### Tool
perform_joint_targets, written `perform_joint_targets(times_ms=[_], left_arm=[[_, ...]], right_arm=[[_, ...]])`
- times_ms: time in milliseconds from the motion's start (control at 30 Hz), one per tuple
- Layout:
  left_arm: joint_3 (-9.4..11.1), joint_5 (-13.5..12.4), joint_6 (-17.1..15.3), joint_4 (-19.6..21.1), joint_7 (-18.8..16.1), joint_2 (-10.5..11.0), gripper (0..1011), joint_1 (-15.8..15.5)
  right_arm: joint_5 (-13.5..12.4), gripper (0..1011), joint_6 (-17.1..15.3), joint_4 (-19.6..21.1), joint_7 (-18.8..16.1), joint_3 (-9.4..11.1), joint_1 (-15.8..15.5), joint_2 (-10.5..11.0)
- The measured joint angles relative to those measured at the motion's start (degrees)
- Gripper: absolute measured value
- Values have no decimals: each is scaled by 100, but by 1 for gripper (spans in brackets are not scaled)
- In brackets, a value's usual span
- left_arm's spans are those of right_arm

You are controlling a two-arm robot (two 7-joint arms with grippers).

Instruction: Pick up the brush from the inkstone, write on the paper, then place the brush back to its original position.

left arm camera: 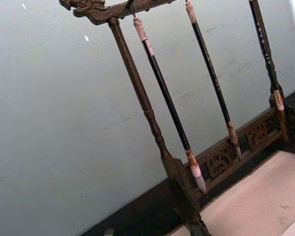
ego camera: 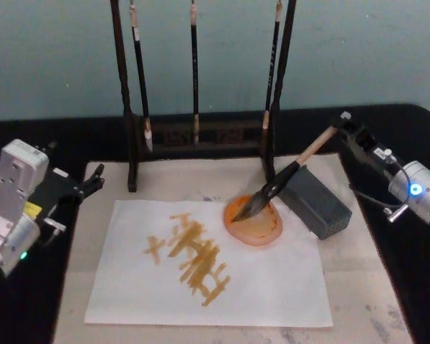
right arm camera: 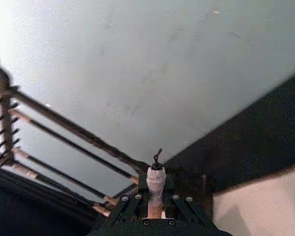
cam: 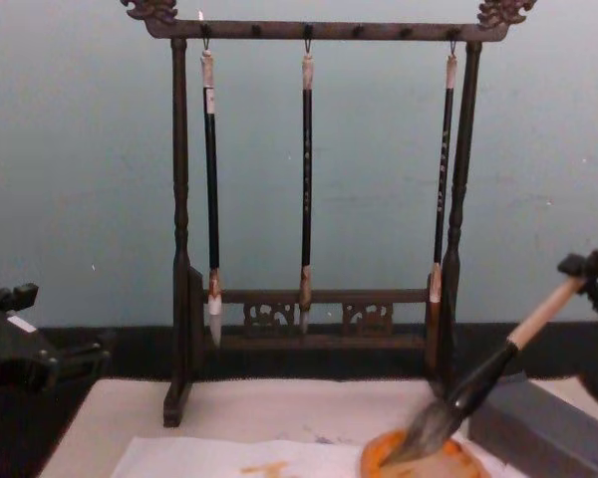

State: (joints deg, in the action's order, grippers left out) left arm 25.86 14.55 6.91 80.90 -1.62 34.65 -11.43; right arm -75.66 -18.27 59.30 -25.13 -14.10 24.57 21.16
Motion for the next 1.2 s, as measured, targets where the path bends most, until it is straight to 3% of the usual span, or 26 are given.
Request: perform_joint_targets(times_ms=[167, 367, 700, 900, 933, 1000, 1033, 1100, 1200], left_arm=[[0, 0, 0, 0, 0, 0, 1009, 0], [0, 0, 0, 0, 0, 0, 1010, 0], [0, 0, 0, 0, 0, 0, 1010, 0], [0, 0, 0, 0, 0, 0, 1010, 0], [0, 0, 0, 0, 0, 0, 1010, 0], [0, 0, 0, 0, 0, 0, 1010, 0], [0, 0, 0, 0, 0, 0, 1010, 0], [0, 0, 0, 0, 0, 0, 1010, 0], [0, 0, 0, 0, 0, 0, 1010, 0]], right_arm=[[45, 175, 160, 513, 31, -71, -159, 145], [314, 175, 588, 1353, 165, -205, -413, 345], [725, 175, 932, 2223, 145, -543, -573, 587], [1295, 175, 1223, 2746, 147, -976, -601, 747], [1295, 175, 1223, 2746, 147, -976, -601, 747], [1671, 175, 1404, 2921, 197, -1151, -613, 775], [1671, 175, 1404, 2921, 197, -1151, -613, 775], [2050, 175, 1581, 3058, 246, -1277, -633, 770], [2322, 175, 1700, 3145, 254, -1365, -656, 760]])
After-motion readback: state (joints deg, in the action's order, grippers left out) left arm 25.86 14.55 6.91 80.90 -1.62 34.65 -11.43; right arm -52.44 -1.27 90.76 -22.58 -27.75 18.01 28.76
